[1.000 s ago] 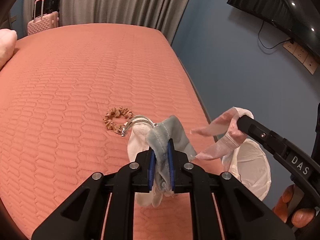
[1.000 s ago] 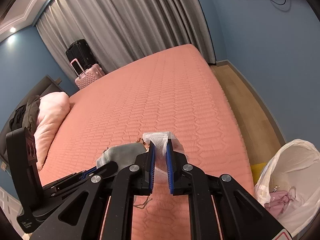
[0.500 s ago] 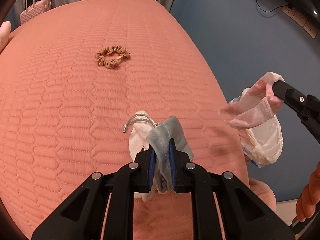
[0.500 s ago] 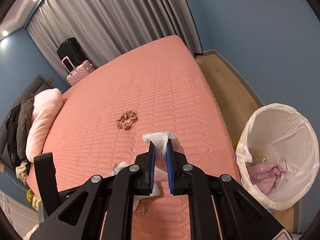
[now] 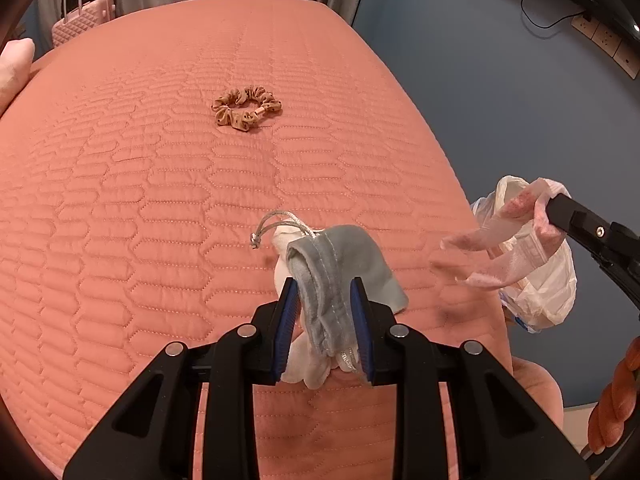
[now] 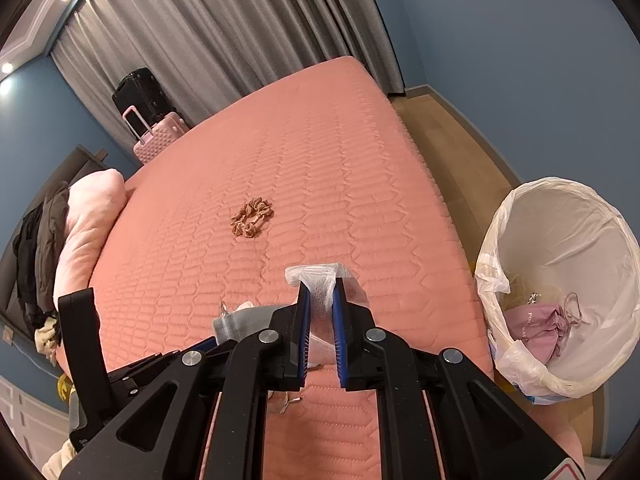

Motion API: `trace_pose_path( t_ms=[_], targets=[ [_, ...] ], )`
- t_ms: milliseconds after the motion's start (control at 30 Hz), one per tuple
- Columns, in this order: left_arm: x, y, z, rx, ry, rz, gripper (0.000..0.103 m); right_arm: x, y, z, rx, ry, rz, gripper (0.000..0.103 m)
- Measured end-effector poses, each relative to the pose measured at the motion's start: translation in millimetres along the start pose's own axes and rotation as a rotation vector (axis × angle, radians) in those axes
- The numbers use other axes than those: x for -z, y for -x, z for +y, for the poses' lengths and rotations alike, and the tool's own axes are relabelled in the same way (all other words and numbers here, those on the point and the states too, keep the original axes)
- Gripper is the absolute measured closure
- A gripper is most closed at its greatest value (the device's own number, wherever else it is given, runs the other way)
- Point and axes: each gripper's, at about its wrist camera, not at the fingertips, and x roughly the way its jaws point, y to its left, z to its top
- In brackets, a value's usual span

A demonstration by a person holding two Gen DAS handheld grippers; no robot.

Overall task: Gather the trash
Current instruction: 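Lift the grey sock and white glove with the left tool toward the wastebasket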

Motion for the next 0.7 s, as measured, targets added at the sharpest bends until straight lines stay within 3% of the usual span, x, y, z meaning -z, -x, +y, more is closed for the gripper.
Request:
trace_pose_path(
  t_ms=[233,467,700],
  targets=[
    [-1.4,-0.7,-8.3,0.001,-0.024,0.003,0.077,3.7,2.4,3.3,-0.014,0.014,0.005,0.093],
    [-1.2,-9.4,1.9,0.006,0.027,0.028,0.078,3.6,6.6,7.7,-0.020,0.033,0.001,0.093],
    [-7.5,-2.4,-9.5,0.044,-0.011,0.027,0.099,2.2,10.0,6.6,-0.022,0.030,-0.006,0.093]
  ],
)
